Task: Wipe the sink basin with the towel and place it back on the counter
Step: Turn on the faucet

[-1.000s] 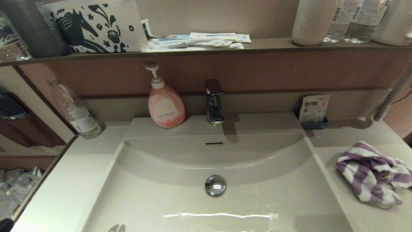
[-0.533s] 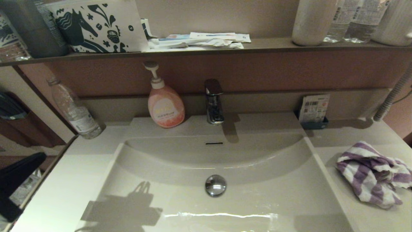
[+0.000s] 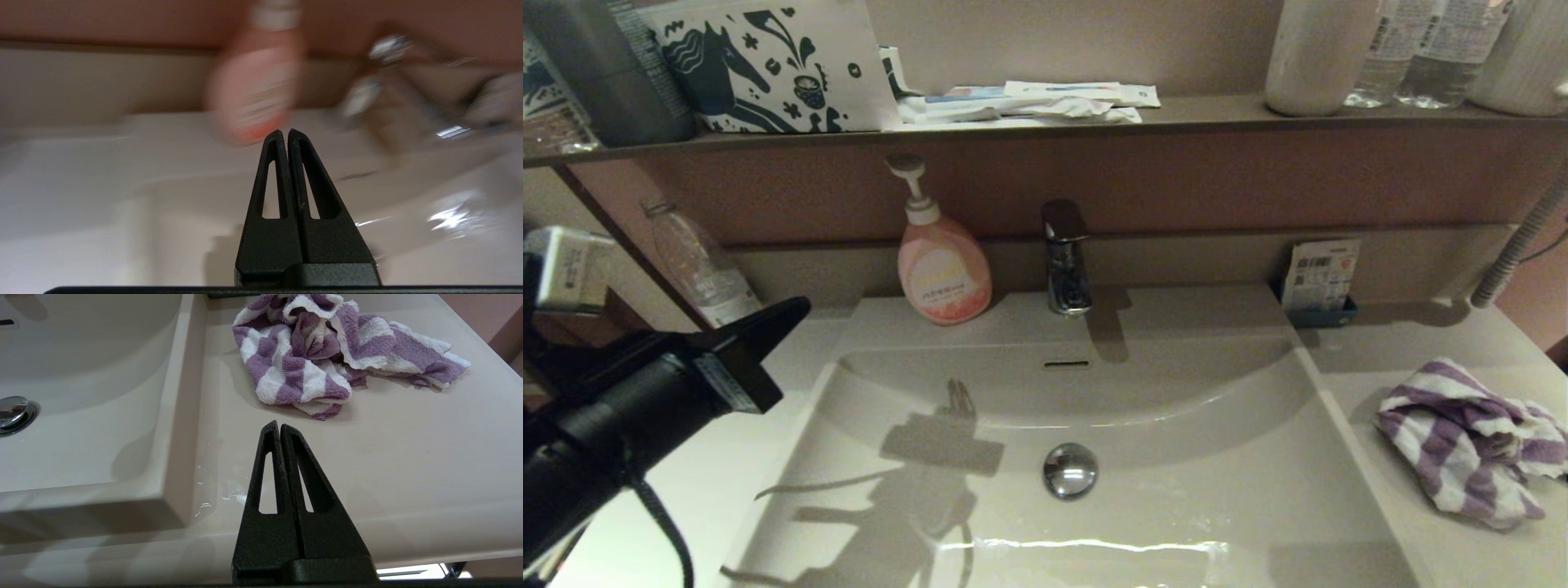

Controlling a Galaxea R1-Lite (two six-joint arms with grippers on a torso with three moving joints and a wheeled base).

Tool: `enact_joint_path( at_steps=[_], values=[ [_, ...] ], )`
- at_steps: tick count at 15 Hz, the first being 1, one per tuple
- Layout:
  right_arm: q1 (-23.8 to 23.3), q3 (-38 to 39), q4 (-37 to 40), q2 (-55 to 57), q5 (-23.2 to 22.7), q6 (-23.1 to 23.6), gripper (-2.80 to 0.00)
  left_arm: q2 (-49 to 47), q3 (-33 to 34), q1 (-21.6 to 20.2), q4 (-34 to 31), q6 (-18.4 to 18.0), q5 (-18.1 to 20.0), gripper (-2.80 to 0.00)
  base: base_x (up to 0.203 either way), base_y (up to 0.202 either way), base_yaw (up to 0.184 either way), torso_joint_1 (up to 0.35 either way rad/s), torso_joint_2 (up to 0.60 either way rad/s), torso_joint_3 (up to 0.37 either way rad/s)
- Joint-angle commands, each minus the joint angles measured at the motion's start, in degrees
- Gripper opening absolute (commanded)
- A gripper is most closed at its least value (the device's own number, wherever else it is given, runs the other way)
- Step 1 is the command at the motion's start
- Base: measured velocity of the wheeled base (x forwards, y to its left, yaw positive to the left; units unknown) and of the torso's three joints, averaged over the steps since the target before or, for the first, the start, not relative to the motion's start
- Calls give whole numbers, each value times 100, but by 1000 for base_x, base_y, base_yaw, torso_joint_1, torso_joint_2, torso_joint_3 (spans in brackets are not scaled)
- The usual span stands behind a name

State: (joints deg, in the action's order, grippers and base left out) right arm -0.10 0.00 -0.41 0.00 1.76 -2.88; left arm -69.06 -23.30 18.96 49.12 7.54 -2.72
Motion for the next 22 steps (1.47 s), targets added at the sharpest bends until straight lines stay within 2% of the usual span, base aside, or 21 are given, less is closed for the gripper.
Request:
enact_joint_path(
  at_steps=[1, 3, 5, 10, 17, 22],
  values=[
    [1, 0, -2, 0, 0, -2, -280, -910, -227, 918, 472, 260, -585, -280, 0, 0, 0, 0, 0, 0],
    [1, 0, -2, 0, 0, -2, -280, -1367, -614, 1359, 806, 434, -940, -280, 0, 0, 0, 0, 0, 0],
    [1, 0, -2, 0, 0, -2, -280, -1710, -1030, 1608, 894, 464, -1028, -280, 0, 0, 0, 0, 0, 0],
    [1, 0, -2, 0, 0, -2, -280, -2335, -1450, 1863, 1007, 435, -1060, -280, 0, 0, 0, 0, 0, 0],
    [1, 0, -2, 0, 0, -2, -280, -3195, -2179, 2339, 1015, 270, -1412, -280, 0, 0, 0, 0, 0, 0],
    [1, 0, -2, 0, 0, -2, -280, -3568, -2676, 2517, 1013, 125, -1447, -280, 0, 0, 0, 0, 0, 0]
  ],
)
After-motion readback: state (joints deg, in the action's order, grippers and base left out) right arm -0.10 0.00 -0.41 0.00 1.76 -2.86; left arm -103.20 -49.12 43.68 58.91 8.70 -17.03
